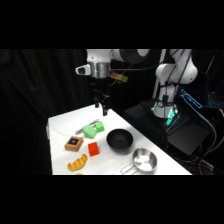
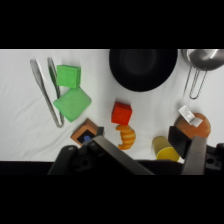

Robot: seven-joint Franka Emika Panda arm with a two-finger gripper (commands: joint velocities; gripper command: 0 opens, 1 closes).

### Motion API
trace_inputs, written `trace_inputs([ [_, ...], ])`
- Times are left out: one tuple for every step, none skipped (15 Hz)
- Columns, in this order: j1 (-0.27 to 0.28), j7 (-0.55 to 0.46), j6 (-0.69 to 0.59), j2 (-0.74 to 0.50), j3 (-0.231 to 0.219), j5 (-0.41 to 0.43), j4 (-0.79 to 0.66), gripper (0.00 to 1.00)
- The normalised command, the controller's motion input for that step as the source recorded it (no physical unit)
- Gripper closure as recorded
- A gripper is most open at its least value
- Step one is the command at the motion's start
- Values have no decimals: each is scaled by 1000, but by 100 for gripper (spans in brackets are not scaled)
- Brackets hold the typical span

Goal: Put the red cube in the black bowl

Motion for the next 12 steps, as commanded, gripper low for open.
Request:
trace_inputs([
  [-16,2,11,32,15,4,34,0],
  [-19,26,62,88,12,5,82,0],
  [-20,36,80,134,10,23,128,0],
  [-19,50,104,180,10,20,170,0],
  [-18,64,133,228,9,13,206,0],
  [-19,65,139,272,7,23,241,0],
  [-16,87,167,314,5,-1,275,0],
  [-15,83,175,340,4,2,306,0],
  [-13,95,180,352,-1,-11,327,0],
  [-13,84,175,364,-3,3,353,0],
  [-12,78,152,379,-3,19,386,0],
  [-8,79,129,387,-5,13,405,0],
])
